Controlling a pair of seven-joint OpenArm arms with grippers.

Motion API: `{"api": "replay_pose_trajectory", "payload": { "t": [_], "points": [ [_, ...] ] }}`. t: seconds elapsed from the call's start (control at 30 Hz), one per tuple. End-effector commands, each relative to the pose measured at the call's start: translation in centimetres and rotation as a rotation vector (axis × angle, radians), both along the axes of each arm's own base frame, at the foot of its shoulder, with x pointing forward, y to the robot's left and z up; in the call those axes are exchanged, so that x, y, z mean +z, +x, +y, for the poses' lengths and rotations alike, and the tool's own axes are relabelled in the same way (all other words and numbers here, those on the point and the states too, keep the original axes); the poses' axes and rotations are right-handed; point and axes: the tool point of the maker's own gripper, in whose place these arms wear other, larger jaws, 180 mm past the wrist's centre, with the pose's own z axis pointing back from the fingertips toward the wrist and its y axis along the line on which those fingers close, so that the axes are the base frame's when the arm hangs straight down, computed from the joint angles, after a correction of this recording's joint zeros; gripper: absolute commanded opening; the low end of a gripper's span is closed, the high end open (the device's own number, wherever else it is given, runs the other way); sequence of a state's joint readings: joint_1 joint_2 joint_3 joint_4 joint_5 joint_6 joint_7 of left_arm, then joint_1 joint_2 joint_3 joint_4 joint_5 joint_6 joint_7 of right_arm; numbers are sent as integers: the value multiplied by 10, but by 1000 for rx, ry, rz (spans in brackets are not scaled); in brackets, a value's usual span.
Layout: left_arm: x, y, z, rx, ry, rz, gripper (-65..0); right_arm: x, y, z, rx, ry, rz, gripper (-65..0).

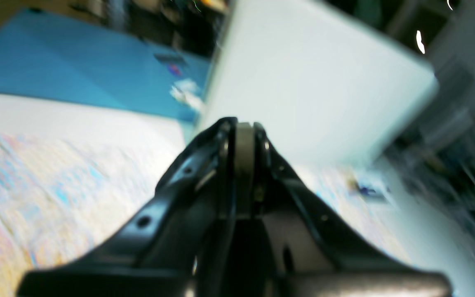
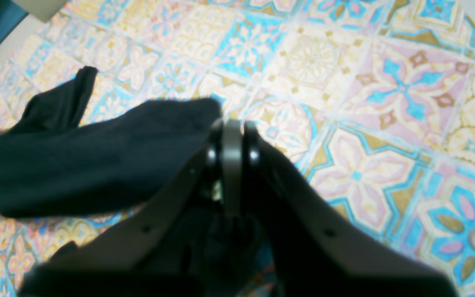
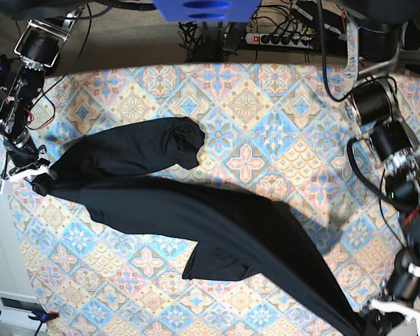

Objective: Layout the t-shirt on the table in an organized manner, then fold the t-shirt properly
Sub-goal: 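Drag the held shirt edge with the left gripper away from the right gripper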

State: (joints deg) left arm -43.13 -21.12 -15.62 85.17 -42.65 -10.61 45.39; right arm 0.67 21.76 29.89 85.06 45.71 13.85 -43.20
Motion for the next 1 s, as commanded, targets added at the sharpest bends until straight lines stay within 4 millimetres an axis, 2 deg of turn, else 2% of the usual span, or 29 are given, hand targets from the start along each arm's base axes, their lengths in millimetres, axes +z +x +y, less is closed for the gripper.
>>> {"api": "replay_pose_trajectory", "payload": {
  "t": [0.0,0.1,0.17,0.23,0.33,0.43,0.47,0.53,0.63,0.73,0.77,0.97],
  "points": [
    [31,7,-3,-2,-1,-80,-650,23,9,-8,-7,-23,-69,-650],
    [33,39,-11,21,31,-80,-650,23,8,-9,-9,-23,-68,-650],
    [27,61,-25,27,48,-79,-650,23,8,-9,-9,-23,-68,-650],
    [12,82,-34,53,68,-71,-650,22,8,-9,-12,-20,-65,-650],
    [-34,110,-47,109,136,-33,-650,17,7,-11,-18,-13,-55,-650],
    [-96,125,-58,170,267,23,-631,17,7,-11,-18,-13,-55,-650],
    [-112,126,-55,213,320,40,-608,17,7,-11,-16,-13,-54,-650],
    [-126,125,-41,327,408,69,-541,16,7,-10,-15,-13,-53,-650],
    [-145,116,-31,437,471,107,-443,16,7,-10,-15,-13,-53,-650],
    [-171,106,-53,351,503,167,-385,16,7,-10,-13,-13,-53,-650],
    [-178,100,-50,337,508,196,-374,16,7,-10,-13,-13,-53,-650],
    [-238,40,-66,168,386,362,-355,16,7,-9,-12,-13,-52,-650]
  ]
}}
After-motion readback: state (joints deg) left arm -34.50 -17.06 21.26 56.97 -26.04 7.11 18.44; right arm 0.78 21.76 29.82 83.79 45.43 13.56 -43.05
